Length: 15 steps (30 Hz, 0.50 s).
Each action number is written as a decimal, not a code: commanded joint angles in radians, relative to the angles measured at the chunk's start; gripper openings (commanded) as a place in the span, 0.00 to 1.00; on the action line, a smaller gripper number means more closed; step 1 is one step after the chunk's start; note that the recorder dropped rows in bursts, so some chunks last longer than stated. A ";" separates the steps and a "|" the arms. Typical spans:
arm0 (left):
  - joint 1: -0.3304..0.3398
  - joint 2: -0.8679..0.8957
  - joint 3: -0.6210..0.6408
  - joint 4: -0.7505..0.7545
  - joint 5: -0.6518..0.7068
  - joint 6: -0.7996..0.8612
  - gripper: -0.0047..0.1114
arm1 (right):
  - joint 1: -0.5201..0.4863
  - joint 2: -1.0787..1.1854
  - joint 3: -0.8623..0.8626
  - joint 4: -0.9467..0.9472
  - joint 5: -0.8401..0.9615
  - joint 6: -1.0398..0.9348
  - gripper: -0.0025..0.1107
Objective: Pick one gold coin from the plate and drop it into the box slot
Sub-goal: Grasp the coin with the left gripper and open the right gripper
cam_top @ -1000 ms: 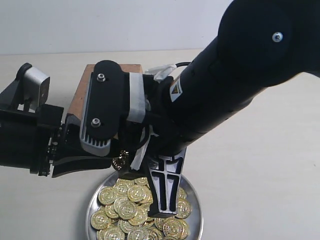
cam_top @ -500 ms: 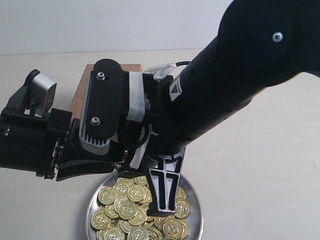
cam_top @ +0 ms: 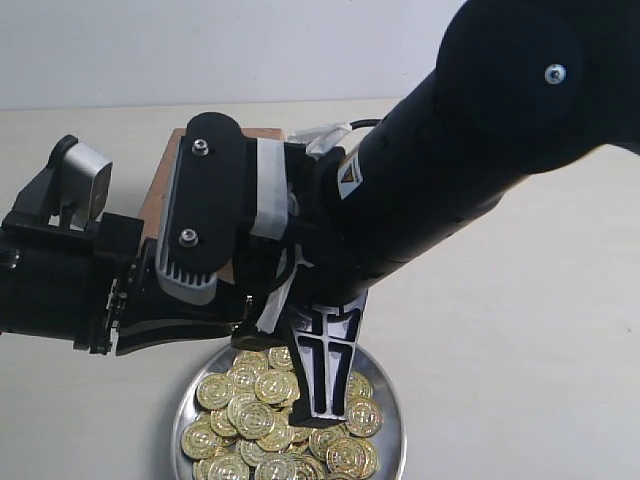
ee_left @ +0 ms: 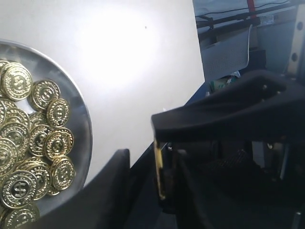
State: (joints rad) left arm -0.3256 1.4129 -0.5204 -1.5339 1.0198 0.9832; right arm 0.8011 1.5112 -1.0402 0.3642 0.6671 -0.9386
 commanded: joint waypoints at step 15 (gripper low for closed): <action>-0.006 0.002 -0.005 -0.033 0.004 0.011 0.28 | 0.002 -0.010 -0.007 -0.007 -0.042 0.000 0.21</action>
State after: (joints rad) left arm -0.3256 1.4129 -0.5204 -1.5515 1.0198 0.9867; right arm 0.8011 1.5112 -1.0402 0.3642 0.6433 -0.9386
